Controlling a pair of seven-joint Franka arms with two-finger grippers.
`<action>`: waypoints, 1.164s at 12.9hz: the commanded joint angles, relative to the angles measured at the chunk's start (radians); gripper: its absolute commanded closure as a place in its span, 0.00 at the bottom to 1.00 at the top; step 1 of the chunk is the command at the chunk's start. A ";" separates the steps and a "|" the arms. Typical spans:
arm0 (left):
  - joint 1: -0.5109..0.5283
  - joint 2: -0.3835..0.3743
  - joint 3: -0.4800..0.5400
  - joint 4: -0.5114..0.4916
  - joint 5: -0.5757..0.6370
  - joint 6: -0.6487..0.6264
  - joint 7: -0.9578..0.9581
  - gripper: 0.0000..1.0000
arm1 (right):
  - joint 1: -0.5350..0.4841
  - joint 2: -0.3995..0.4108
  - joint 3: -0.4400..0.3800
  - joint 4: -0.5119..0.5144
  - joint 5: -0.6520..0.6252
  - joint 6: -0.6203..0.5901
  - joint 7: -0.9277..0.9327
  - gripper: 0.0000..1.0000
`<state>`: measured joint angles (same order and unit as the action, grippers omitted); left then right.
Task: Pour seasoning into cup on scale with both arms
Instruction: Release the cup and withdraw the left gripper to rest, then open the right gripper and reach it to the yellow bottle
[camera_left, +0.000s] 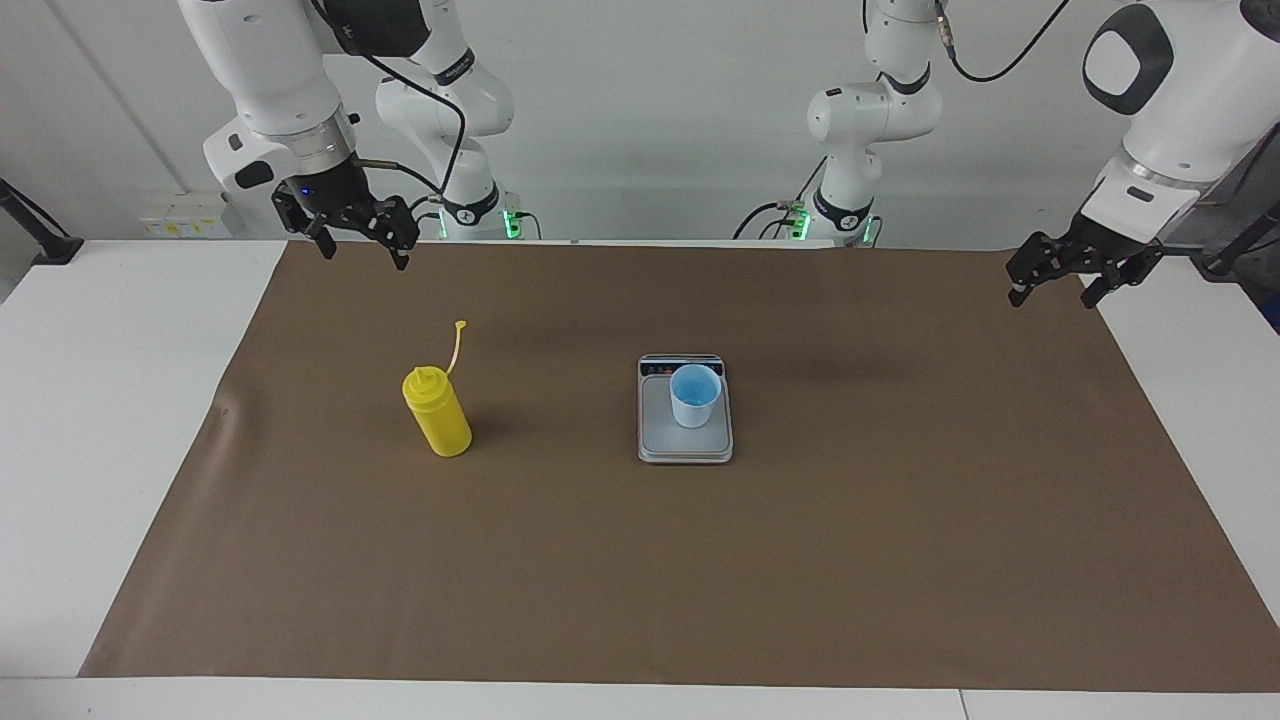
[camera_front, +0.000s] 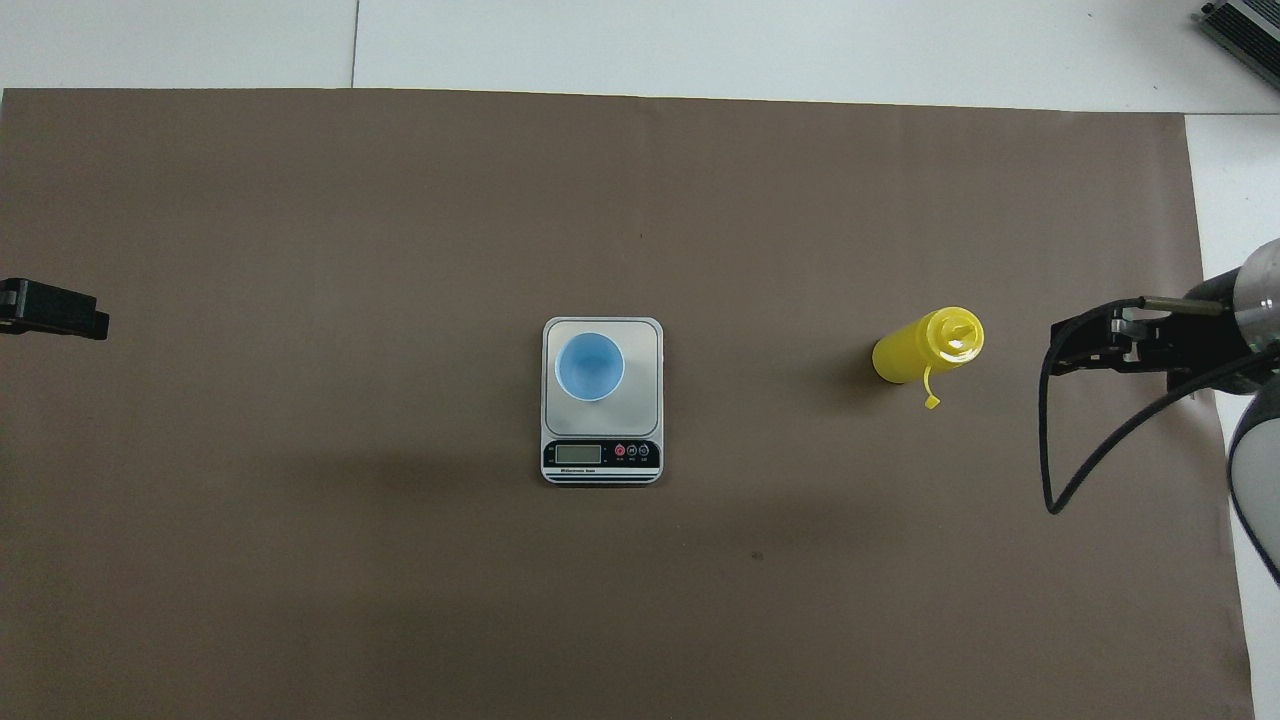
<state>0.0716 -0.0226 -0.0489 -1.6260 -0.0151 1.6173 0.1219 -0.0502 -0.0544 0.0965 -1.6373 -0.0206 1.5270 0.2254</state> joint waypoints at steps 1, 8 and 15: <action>-0.007 0.009 -0.028 0.084 0.023 -0.106 -0.001 0.00 | -0.057 -0.009 0.003 -0.009 0.004 -0.002 -0.017 0.00; -0.006 -0.026 -0.066 0.104 0.032 -0.195 -0.004 0.00 | -0.163 0.033 0.003 -0.010 0.125 0.084 0.392 0.00; -0.003 -0.086 -0.069 -0.028 -0.002 -0.093 -0.033 0.00 | -0.332 0.230 0.002 -0.010 0.411 0.041 0.545 0.00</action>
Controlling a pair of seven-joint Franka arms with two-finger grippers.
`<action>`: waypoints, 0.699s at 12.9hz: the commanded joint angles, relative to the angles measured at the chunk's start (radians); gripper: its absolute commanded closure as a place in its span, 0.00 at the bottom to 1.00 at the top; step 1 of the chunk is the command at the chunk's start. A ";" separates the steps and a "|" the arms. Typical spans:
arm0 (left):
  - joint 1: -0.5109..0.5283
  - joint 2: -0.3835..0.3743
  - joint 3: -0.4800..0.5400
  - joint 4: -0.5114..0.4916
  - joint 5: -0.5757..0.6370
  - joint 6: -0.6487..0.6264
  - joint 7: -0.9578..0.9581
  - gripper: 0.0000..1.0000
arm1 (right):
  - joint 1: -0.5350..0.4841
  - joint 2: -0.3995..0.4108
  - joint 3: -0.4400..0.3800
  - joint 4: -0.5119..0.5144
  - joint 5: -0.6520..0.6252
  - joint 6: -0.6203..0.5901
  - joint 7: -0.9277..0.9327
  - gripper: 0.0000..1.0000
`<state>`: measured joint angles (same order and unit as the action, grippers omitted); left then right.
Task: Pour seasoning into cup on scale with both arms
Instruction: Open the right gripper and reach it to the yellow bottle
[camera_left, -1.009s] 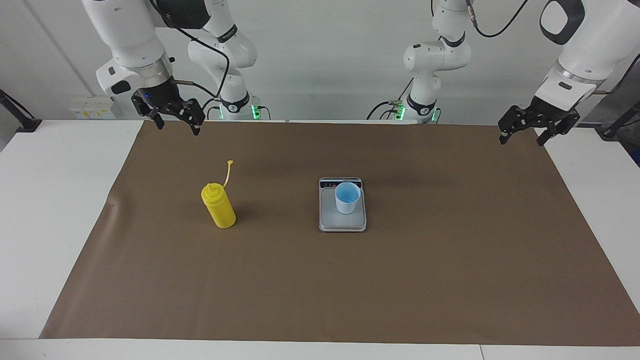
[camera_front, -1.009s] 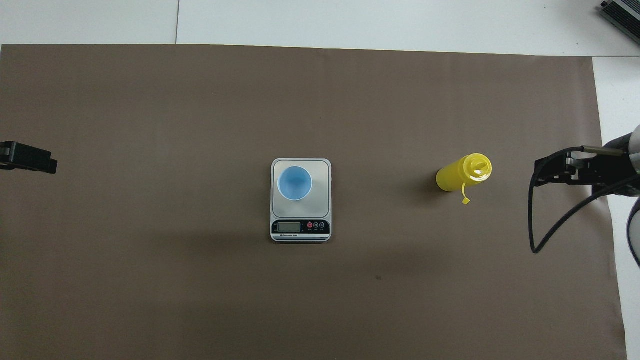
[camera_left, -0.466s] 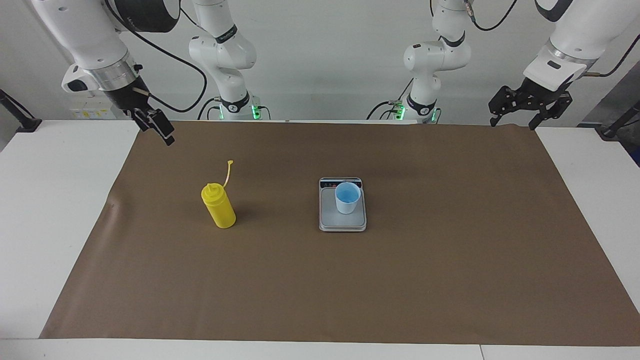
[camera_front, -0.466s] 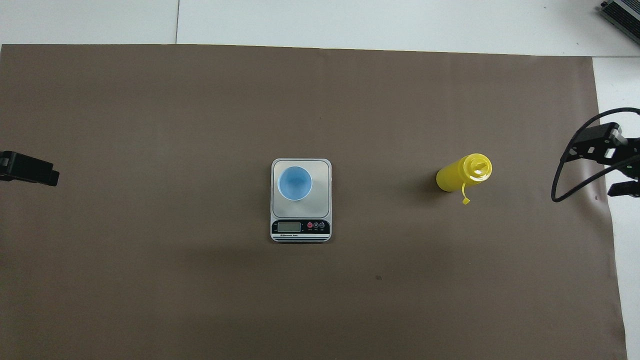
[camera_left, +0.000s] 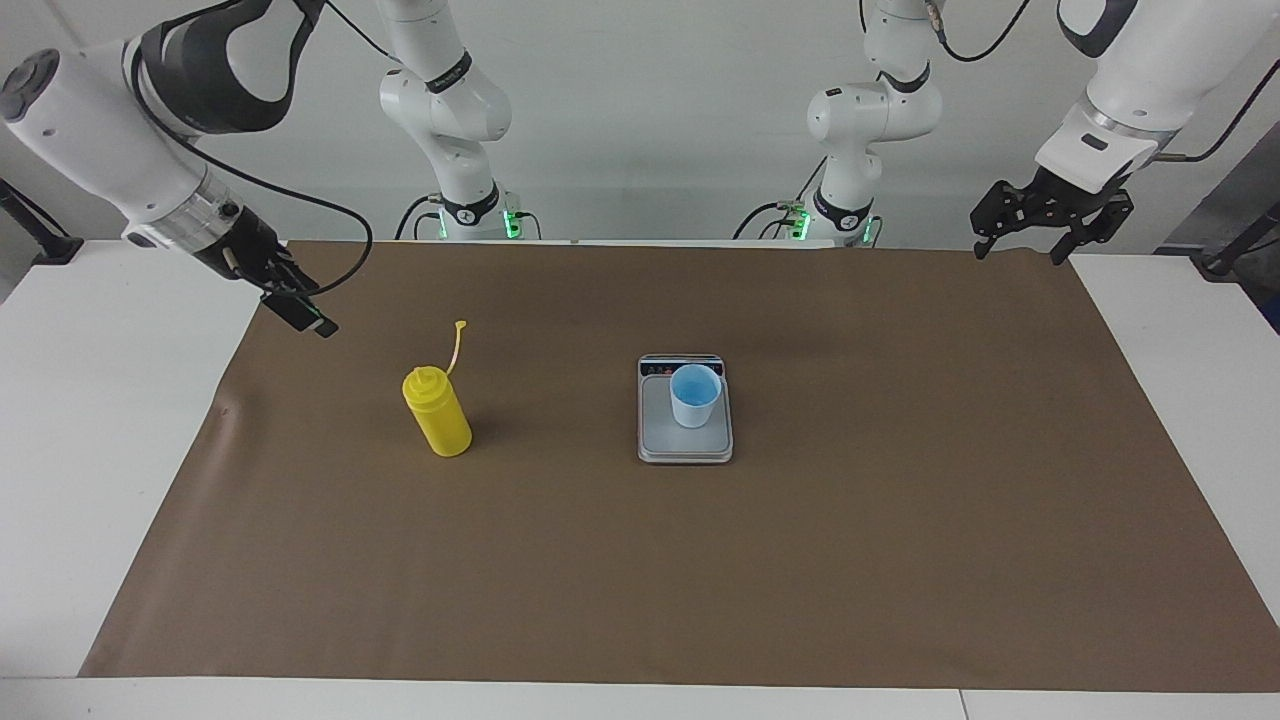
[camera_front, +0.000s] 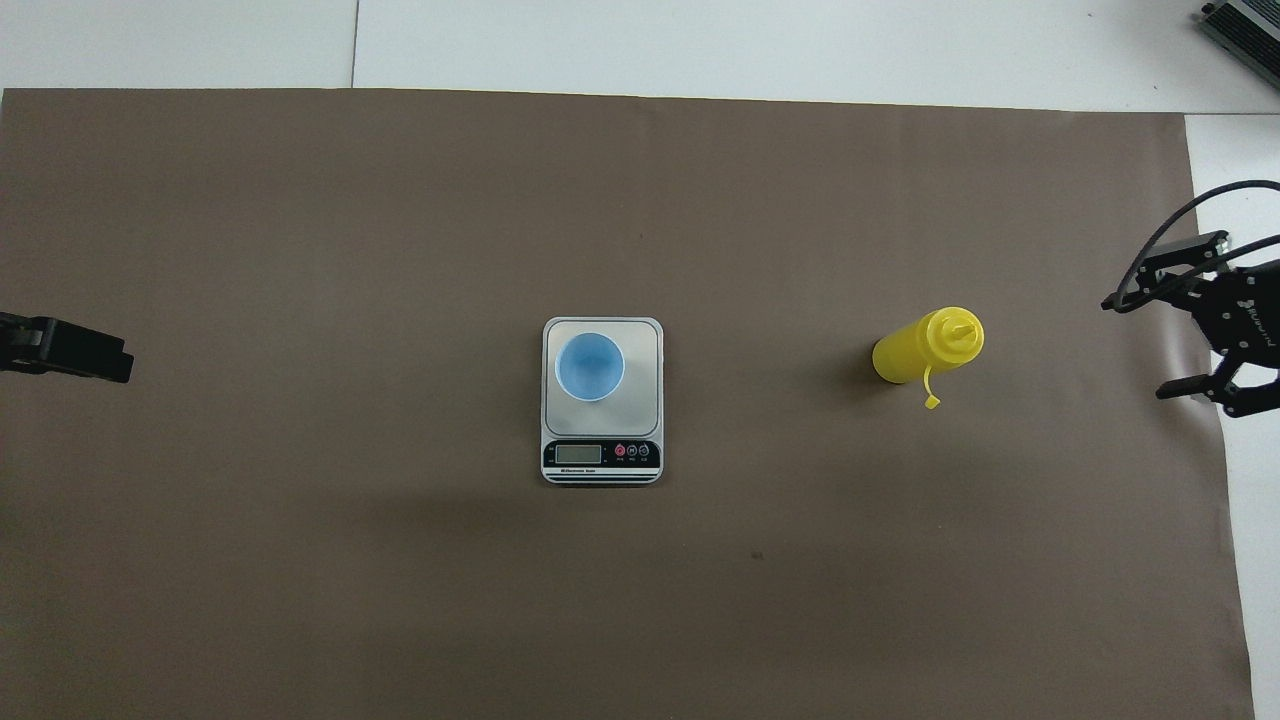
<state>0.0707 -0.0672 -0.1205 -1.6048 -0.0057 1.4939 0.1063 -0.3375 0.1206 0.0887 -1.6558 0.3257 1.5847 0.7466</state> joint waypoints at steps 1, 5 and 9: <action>-0.003 -0.043 0.002 -0.052 -0.013 0.028 -0.017 0.00 | -0.054 0.082 0.009 0.011 0.081 -0.015 0.074 0.00; -0.003 -0.045 0.004 -0.052 -0.013 0.019 -0.013 0.00 | -0.089 0.164 0.009 0.008 0.167 -0.003 0.137 0.00; 0.034 -0.045 0.025 -0.052 -0.011 0.019 -0.011 0.00 | -0.101 0.224 0.009 0.011 0.263 0.046 0.137 0.00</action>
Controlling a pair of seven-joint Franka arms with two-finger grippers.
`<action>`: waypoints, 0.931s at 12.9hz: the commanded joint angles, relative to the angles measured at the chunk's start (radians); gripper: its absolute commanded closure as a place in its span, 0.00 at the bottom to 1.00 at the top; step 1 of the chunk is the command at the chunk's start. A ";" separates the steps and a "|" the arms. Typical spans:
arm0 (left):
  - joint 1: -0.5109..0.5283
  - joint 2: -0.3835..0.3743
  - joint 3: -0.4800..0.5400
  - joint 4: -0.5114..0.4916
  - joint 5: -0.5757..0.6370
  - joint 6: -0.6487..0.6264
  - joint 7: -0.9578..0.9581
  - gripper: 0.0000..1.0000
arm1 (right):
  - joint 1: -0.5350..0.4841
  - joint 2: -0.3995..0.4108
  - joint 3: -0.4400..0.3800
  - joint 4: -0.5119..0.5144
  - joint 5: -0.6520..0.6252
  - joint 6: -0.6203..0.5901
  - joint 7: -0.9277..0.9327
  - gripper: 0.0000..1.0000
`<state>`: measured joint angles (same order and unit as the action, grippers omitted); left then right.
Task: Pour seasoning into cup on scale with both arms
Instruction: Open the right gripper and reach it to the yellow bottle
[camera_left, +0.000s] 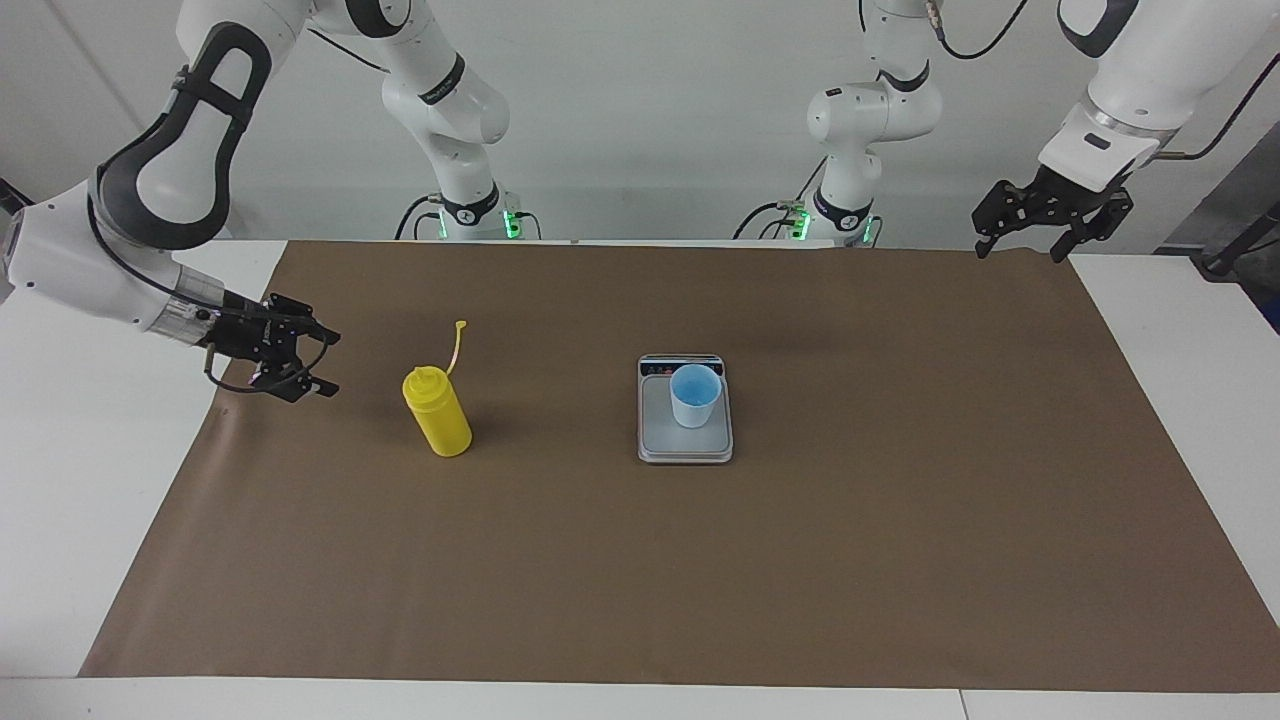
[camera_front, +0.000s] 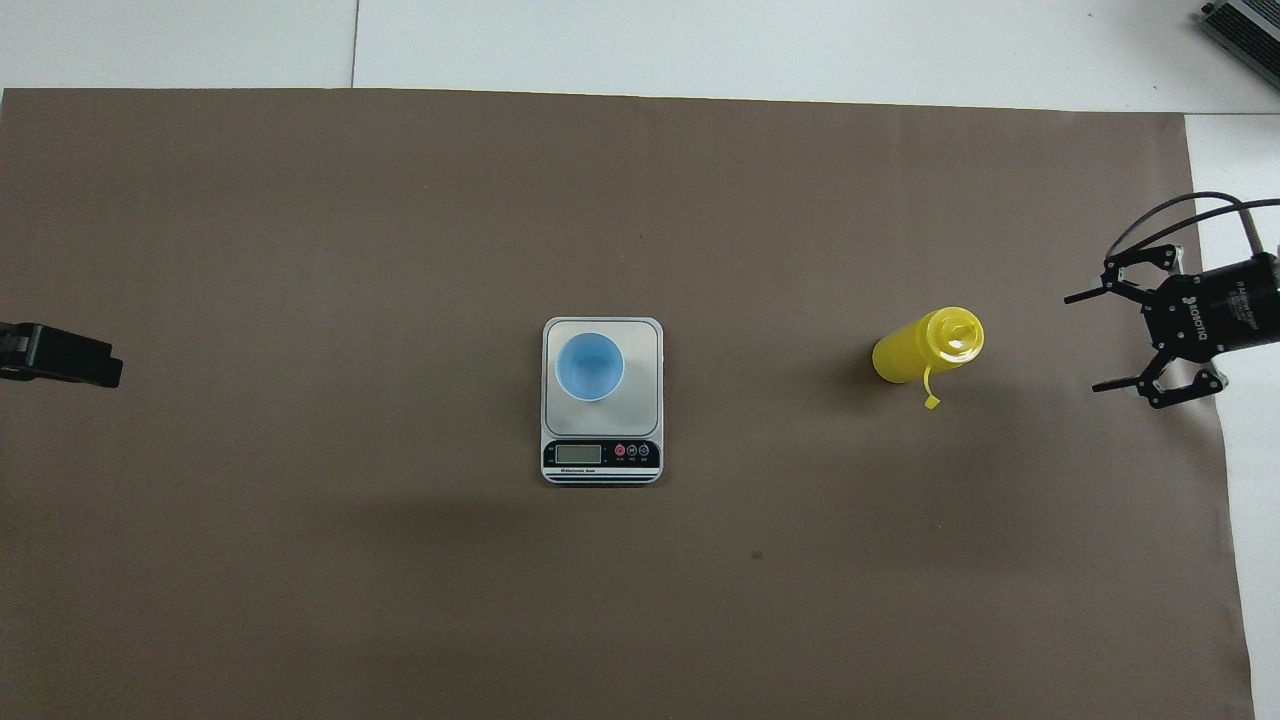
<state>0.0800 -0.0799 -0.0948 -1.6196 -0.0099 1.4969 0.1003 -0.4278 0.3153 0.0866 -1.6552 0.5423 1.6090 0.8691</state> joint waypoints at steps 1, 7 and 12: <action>0.026 -0.031 0.000 -0.037 -0.007 0.016 -0.005 0.00 | -0.014 0.068 0.013 0.011 0.080 0.025 0.013 0.00; 0.026 -0.034 0.000 -0.037 -0.007 0.000 -0.007 0.00 | -0.046 0.137 0.013 0.005 0.122 0.074 -0.081 0.00; 0.024 -0.032 0.000 -0.037 -0.007 0.000 -0.007 0.00 | -0.043 0.160 0.015 -0.034 0.139 0.120 -0.088 0.00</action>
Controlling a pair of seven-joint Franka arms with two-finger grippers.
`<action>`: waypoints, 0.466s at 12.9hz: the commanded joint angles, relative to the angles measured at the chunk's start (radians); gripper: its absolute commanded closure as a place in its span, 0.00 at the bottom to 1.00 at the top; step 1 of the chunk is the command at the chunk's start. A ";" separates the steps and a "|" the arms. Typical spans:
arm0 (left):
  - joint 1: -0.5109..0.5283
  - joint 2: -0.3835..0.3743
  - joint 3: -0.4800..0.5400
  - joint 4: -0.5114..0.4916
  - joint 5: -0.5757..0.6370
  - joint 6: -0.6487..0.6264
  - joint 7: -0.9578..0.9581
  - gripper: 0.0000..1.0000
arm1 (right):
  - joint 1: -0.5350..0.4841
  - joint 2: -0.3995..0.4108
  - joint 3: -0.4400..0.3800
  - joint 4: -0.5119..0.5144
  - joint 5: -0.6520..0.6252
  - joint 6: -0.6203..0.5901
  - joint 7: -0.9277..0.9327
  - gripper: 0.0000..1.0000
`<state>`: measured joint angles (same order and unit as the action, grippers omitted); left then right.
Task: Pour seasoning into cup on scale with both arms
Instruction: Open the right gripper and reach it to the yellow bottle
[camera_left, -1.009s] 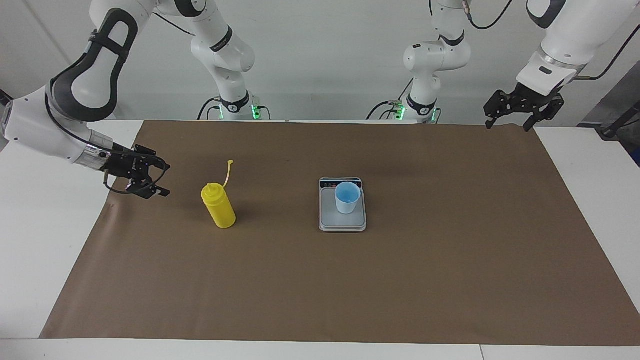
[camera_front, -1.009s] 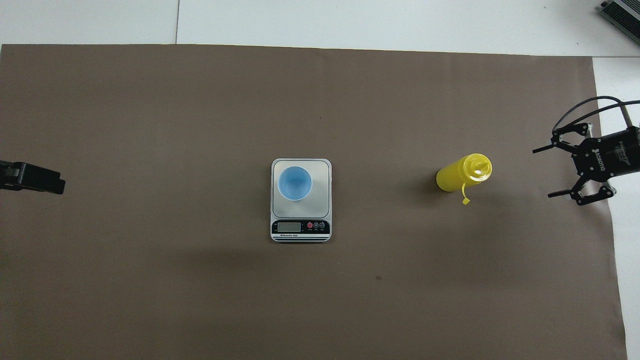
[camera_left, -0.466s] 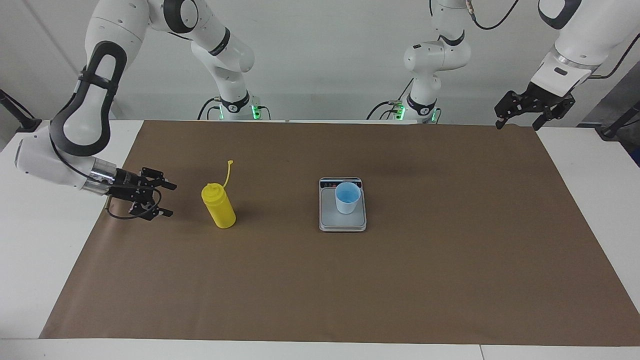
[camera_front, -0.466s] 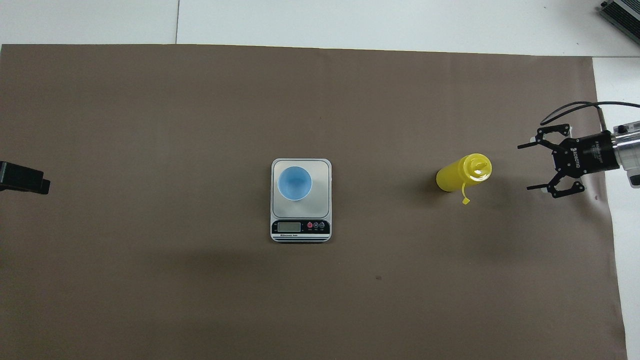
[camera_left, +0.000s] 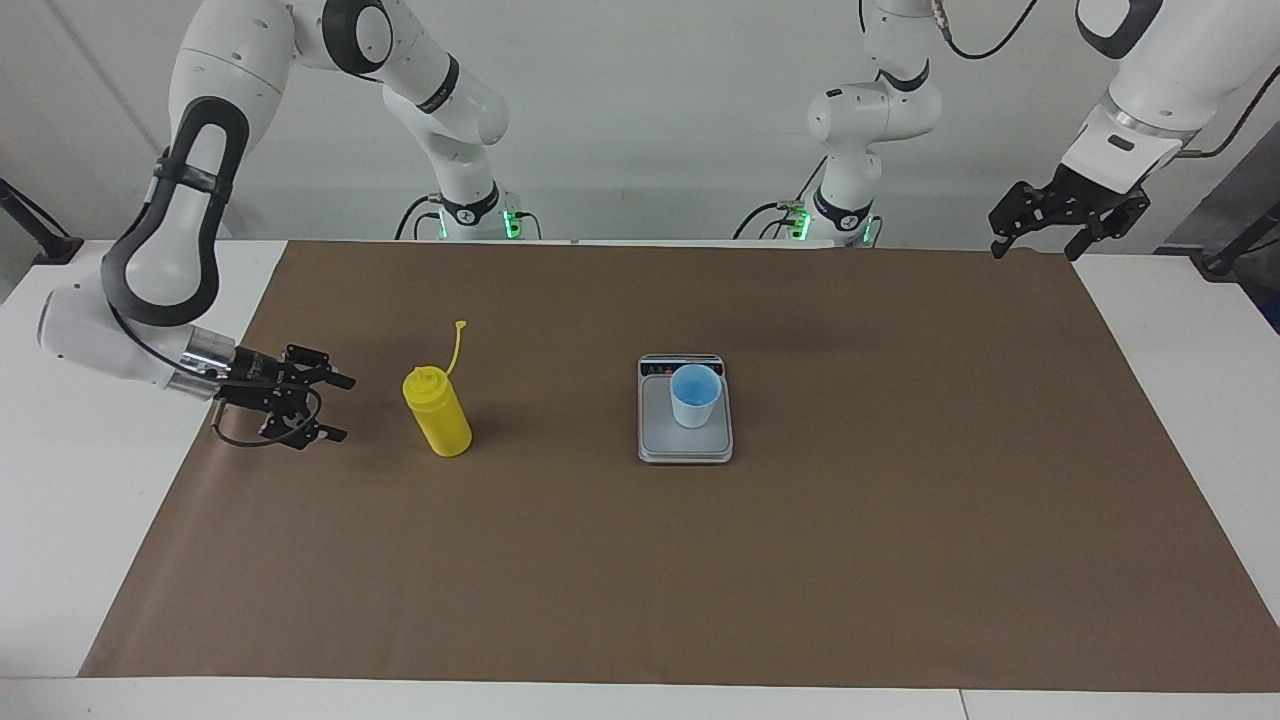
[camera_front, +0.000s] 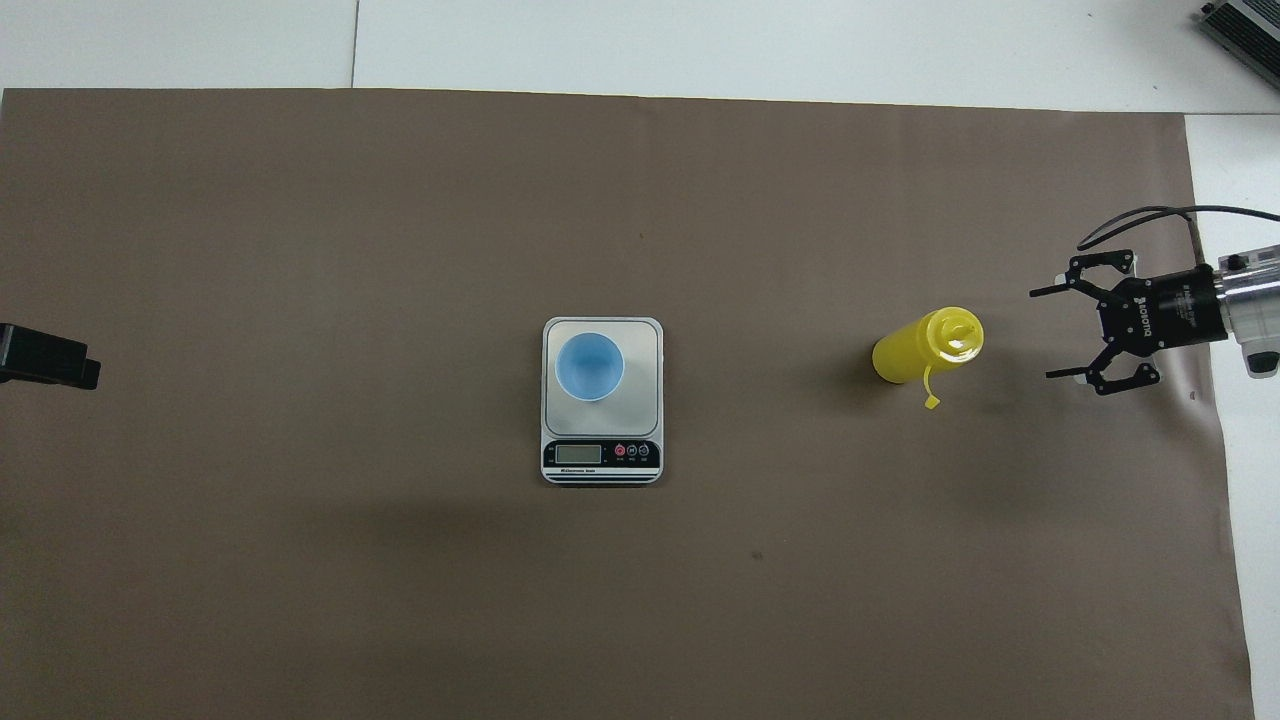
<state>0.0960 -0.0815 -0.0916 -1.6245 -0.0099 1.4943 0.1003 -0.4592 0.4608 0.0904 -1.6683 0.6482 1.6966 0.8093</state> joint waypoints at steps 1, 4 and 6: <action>0.008 -0.031 -0.004 -0.032 -0.007 0.003 -0.007 0.00 | -0.012 0.016 0.009 -0.036 0.060 0.032 -0.035 0.00; 0.008 -0.031 -0.004 -0.032 -0.007 0.003 -0.005 0.00 | -0.007 0.001 0.009 -0.105 0.108 0.044 -0.030 0.00; 0.008 -0.032 -0.004 -0.032 -0.007 0.003 -0.007 0.00 | -0.006 -0.014 0.009 -0.143 0.126 0.046 -0.019 0.00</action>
<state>0.0960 -0.0820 -0.0916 -1.6253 -0.0099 1.4943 0.1003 -0.4591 0.4796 0.0917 -1.7492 0.7351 1.7119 0.8037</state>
